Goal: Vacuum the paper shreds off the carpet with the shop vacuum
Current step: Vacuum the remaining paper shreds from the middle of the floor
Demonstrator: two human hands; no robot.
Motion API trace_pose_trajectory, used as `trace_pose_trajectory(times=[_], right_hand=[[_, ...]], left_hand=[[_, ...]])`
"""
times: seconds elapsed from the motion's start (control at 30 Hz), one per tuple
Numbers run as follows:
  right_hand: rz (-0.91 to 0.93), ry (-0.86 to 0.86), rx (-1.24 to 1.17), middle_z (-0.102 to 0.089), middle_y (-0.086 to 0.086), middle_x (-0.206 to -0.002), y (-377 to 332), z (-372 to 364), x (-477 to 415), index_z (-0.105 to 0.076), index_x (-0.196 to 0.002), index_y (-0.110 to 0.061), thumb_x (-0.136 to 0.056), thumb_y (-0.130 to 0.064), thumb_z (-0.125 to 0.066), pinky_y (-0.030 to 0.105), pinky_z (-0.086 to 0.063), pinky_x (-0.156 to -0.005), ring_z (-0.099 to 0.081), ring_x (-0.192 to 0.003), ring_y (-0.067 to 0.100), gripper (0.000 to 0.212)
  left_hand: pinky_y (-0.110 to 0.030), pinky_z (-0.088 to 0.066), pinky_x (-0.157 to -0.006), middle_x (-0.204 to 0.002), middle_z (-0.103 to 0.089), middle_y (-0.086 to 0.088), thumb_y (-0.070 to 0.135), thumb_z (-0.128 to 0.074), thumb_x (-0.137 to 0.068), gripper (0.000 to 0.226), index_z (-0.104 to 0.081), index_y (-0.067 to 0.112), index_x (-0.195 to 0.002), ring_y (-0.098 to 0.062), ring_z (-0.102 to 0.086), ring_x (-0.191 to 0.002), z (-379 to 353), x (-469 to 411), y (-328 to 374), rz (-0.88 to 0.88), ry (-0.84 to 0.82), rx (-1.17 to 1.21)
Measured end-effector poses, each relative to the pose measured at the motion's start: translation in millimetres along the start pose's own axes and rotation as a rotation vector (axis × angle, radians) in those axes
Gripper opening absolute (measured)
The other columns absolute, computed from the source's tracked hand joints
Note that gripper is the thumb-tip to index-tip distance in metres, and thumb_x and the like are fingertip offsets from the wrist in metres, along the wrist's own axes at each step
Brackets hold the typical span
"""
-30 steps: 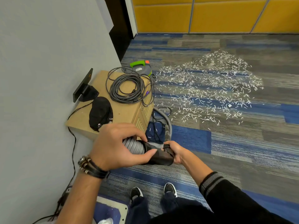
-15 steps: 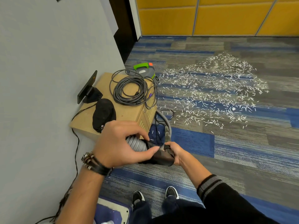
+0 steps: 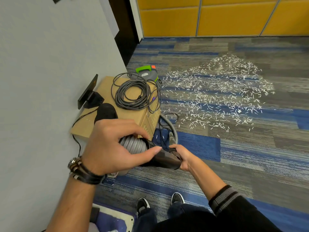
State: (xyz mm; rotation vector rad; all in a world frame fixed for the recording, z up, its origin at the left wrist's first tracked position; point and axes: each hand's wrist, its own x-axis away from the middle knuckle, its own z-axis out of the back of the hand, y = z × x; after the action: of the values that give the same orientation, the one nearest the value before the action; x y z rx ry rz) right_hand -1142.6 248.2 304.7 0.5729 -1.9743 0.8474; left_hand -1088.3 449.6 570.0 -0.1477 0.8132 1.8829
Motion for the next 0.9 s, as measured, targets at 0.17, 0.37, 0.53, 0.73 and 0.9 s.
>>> trace_pose_trajectory(times=[0.17,0.37,0.53,0.73,0.9], right_hand=[[-0.039,0.030,0.043,-0.068,0.012,-0.068,13,-10,-7,-0.061,-0.094,0.000,-0.101,-0.028,-0.044,0.021,-0.053,-0.051,-0.060,-0.068,0.025,0.034],[-0.030,-0.002,-0.012,-0.061,0.011,-0.081,18,-6,-2,-0.059,-0.105,-0.007,-0.094,-0.026,-0.053,0.024,-0.053,-0.052,-0.061,-0.059,0.023,0.022],[-0.015,0.003,-0.011,-0.059,0.010,-0.086,6,-19,-3,-0.060,-0.110,-0.012,-0.085,-0.027,-0.061,0.031,-0.054,-0.064,-0.059,-0.069,0.025,0.028],[-0.056,-0.060,0.072,-0.068,0.009,-0.063,4,-23,7,-0.065,-0.082,-0.006,-0.101,-0.029,-0.044,0.019,-0.049,-0.045,-0.063,-0.046,0.019,0.036],[-0.076,-0.044,0.092,-0.070,0.021,-0.094,18,-30,15,-0.059,-0.110,-0.007,-0.101,-0.028,-0.042,0.026,-0.051,-0.049,-0.071,-0.076,0.026,0.028]], left_hand=[[-0.024,-0.055,-0.064,-0.077,-0.072,0.014,0.050,-0.080,-0.085,0.035,-0.079,0.016,-0.078,0.003,-0.065,-0.070,-23,0,-2,0.005,-0.080,0.036],[-0.016,-0.053,-0.069,-0.079,-0.071,0.014,0.052,-0.083,-0.082,0.039,-0.078,0.013,-0.079,0.004,-0.065,-0.072,-11,1,3,-0.009,-0.073,0.052],[-0.022,-0.055,-0.070,-0.082,-0.074,0.009,0.059,-0.089,-0.072,0.050,-0.079,0.011,-0.081,-0.003,-0.068,-0.073,12,-9,4,-0.048,-0.040,0.005],[-0.019,-0.054,-0.071,-0.082,-0.070,0.016,0.061,-0.089,-0.073,0.048,-0.079,0.015,-0.083,0.004,-0.064,-0.074,1,-10,7,-0.054,-0.097,-0.024],[-0.012,-0.049,-0.073,-0.083,-0.066,0.023,0.058,-0.089,-0.075,0.042,-0.079,0.017,-0.082,0.011,-0.062,-0.076,-6,-5,7,-0.026,-0.140,0.045]])
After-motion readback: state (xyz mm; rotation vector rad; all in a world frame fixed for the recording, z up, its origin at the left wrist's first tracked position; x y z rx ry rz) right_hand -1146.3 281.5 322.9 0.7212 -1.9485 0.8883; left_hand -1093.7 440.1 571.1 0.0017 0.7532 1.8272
